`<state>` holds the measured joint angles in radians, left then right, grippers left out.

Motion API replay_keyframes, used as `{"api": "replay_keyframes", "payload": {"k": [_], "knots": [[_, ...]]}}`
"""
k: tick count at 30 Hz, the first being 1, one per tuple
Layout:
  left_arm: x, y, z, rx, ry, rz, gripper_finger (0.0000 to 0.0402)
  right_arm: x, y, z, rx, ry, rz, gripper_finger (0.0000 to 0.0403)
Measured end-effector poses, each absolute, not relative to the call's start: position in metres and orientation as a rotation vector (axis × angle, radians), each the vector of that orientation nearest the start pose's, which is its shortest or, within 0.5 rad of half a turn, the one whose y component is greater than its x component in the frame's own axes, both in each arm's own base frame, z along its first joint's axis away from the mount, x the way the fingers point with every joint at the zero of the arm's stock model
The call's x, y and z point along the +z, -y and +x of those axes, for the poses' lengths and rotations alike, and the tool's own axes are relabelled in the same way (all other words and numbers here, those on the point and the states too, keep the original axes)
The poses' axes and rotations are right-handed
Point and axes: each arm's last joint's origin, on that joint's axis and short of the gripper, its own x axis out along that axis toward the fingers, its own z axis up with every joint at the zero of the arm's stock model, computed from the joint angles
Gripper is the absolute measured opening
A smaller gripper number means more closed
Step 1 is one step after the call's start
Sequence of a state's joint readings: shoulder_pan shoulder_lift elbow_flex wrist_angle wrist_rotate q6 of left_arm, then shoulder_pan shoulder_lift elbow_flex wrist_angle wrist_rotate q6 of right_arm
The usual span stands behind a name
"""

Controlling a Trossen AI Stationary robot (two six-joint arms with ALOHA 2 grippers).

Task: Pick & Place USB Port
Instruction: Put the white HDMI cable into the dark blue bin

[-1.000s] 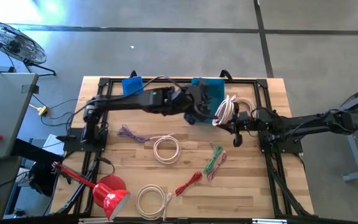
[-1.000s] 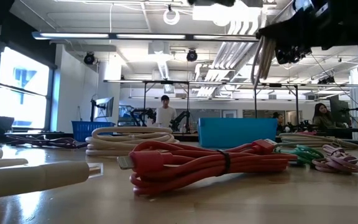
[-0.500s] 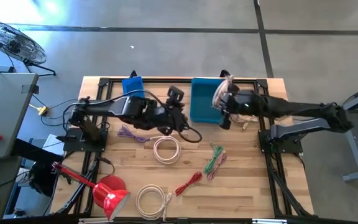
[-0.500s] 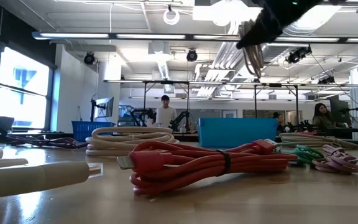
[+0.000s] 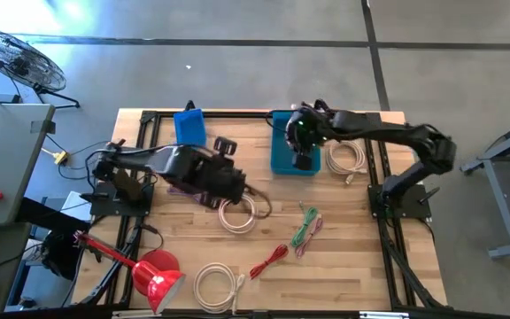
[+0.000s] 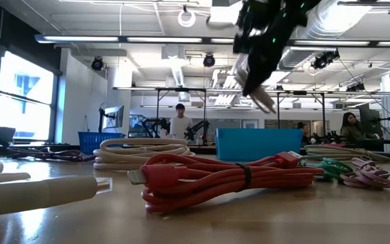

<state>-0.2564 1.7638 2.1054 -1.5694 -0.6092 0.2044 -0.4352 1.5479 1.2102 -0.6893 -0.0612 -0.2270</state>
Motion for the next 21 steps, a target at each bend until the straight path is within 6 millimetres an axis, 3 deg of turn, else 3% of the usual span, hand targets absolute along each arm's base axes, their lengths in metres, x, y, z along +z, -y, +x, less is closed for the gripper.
{"api": "replay_keyframes", "payload": {"k": [7, 15, 21], "knots": [[0.411, 0.08, 0.3, 0.187, -1.146, 0.748, 0.0081, 0.212, 0.164, 0.295, -0.25, -1.15, 0.143, 0.0029], [0.408, 0.082, 0.301, 0.179, -1.154, 0.744, 0.0081, 0.18, 0.178, 0.299, -0.22, -1.221, 0.215, 0.0032], [0.408, 0.082, 0.301, 0.18, -1.154, 0.743, 0.0081, 0.18, 0.176, 0.305, -0.291, -1.215, 0.168, 0.0134]]}}
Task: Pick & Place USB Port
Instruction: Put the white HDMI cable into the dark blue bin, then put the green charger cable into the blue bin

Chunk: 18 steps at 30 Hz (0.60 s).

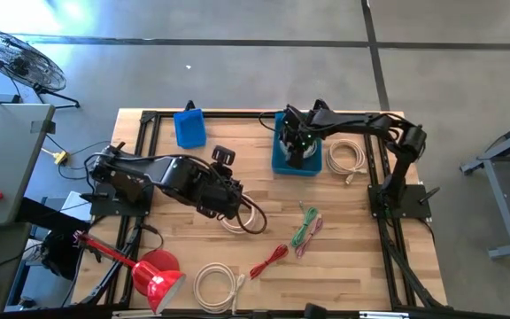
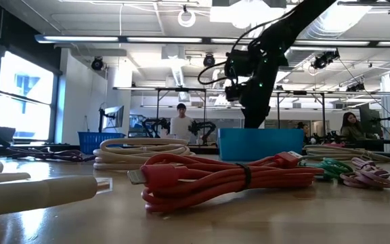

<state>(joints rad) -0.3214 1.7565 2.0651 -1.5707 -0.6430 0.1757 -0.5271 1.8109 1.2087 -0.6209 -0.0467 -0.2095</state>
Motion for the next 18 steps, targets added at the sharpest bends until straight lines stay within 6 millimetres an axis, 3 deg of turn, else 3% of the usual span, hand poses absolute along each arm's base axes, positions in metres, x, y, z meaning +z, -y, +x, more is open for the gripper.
{"api": "replay_keyframes", "payload": {"k": [3, 8, 13, 18], "knots": [[0.408, 0.082, 0.301, 0.182, -1.154, 0.745, 0.0081, 0.183, 0.172, 0.309, -0.354, -1.232, 0.094, 0.0188], [0.408, 0.082, 0.301, 0.184, -1.154, 0.747, 0.0081, 0.207, 0.161, 0.32, -0.449, -1.324, -0.11, 0.0249], [0.408, 0.081, 0.301, 0.199, -1.151, 0.765, 0.0081, 0.245, 0.141, 0.323, -0.458, -1.451, -0.149, 0.0266], [0.409, 0.081, 0.301, 0.21, -1.149, 0.775, 0.0081, 0.268, 0.119, 0.315, -0.326, -1.581, 0.001, 0.0264]]}}
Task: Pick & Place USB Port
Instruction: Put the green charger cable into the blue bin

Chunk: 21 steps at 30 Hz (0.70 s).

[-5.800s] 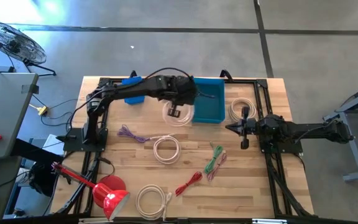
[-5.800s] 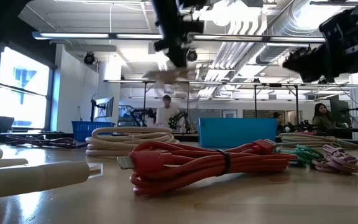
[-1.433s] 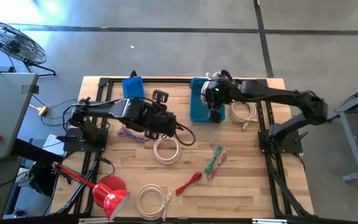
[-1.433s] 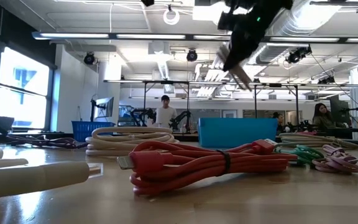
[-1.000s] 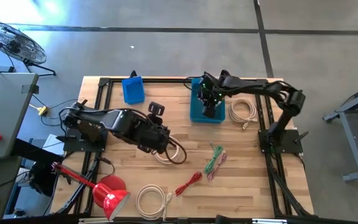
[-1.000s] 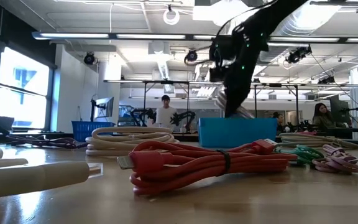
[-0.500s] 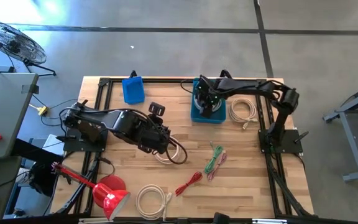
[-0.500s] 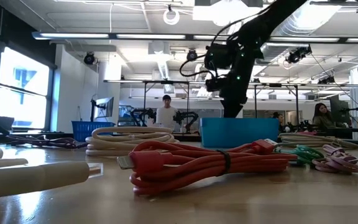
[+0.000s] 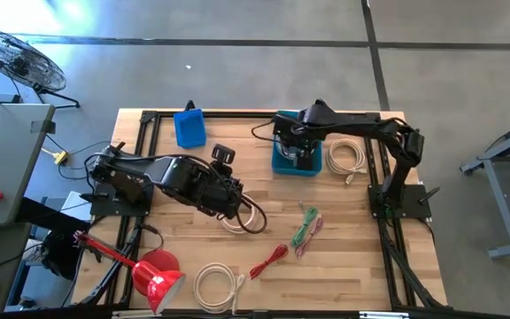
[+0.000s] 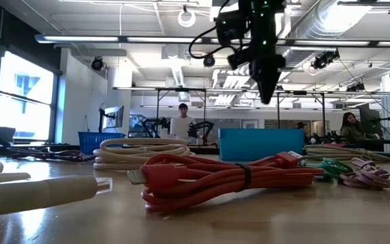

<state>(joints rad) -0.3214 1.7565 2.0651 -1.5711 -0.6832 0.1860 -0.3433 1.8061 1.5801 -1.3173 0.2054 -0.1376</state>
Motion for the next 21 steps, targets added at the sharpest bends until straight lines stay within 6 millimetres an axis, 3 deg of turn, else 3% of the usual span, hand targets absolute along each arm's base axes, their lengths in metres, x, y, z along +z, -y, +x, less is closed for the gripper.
{"api": "replay_keyframes", "payload": {"k": [4, 8, 14, 18, 21], "knots": [[0.409, 0.081, 0.301, 0.217, -1.147, 0.78, 0.0081, 0.265, 0.093, 0.309, -0.084, -1.642, 0.155, 0.0264], [0.405, 0.081, 0.302, 0.213, -1.162, 0.796, 0.0081, 0.25, 0.058, 0.303, 0.135, -1.665, 0.14, 0.0263], [0.383, 0.082, 0.304, 0.203, -1.24, 0.843, 0.0081, 0.205, 0.009, 0.291, 0.227, -1.728, -0.109, 0.0263], [0.373, 0.082, 0.305, 0.197, -1.276, 0.86, 0.0081, 0.172, -0.013, 0.283, 0.223, -1.707, -0.361, 0.0263], [0.371, 0.082, 0.306, 0.209, -1.276, 0.843, 0.0081, 0.158, -0.025, 0.281, 0.183, -1.652, -0.511, 0.0263]]}}
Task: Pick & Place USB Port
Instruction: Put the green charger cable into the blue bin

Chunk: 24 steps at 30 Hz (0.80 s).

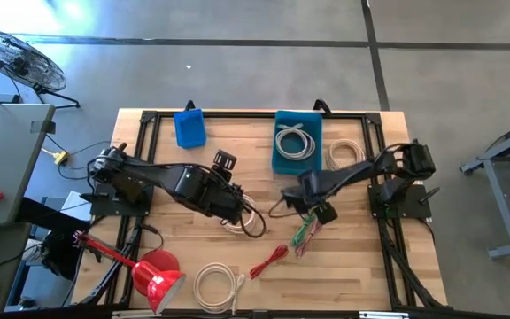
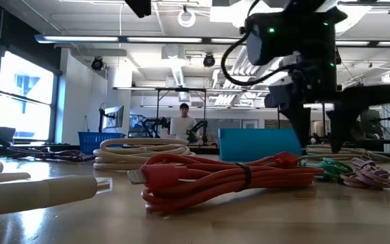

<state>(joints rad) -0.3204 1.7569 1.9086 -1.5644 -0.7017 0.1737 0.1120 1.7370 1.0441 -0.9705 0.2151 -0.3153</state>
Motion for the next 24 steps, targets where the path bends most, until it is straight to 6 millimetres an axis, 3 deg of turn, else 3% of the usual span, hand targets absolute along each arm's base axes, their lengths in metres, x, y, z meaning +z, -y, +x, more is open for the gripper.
{"api": "replay_keyframes", "payload": {"k": [5, 14, 24], "knots": [[0.37, 0.082, 0.306, 0.224, -1.272, 0.823, 0.0081, 0.157, -0.047, 0.284, 0.176, -1.563, -0.624, 0.0263], [0.37, 0.082, 0.306, 0.235, -1.267, 0.795, 0.0081, 0.171, -0.085, 0.289, 0.306, -1.466, -0.654, 0.0263], [0.37, 0.083, 0.309, 0.236, -1.241, 0.775, 0.0081, 0.158, -0.096, 0.294, 0.397, -1.456, -0.619, 0.0263]]}}
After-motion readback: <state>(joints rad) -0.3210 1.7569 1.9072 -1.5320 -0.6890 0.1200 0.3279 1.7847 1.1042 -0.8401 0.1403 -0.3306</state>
